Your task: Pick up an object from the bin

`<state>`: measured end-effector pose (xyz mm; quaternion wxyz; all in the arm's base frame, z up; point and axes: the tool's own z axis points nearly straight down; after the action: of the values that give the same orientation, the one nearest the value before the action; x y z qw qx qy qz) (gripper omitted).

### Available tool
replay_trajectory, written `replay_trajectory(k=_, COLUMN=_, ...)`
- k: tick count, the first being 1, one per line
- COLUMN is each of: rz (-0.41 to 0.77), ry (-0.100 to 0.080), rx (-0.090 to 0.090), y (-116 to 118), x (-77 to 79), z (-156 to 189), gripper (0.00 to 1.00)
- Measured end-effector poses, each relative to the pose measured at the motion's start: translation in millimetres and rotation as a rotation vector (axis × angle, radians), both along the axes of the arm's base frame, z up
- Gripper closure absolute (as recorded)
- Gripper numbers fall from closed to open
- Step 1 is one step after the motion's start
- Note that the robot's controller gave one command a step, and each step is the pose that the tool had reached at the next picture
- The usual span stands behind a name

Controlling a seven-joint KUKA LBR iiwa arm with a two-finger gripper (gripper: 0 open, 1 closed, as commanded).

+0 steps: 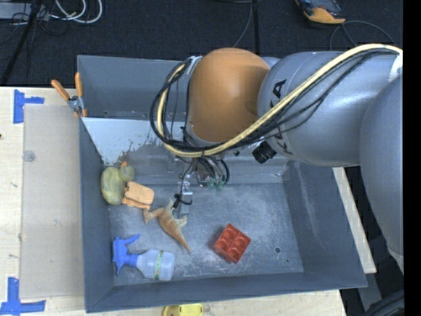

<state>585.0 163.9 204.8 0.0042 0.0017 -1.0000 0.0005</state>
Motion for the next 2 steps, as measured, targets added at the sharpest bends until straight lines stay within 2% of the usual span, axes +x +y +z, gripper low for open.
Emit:
replay_trajectory(k=1, rz=-0.003, ry=-0.007, rx=0.001, y=-1, x=1.5, z=5, gripper=0.0)
replay_trajectory(k=2, rz=0.057, ry=-0.013, rx=0.003, y=-10, x=-20.9, z=-19, gripper=0.0)
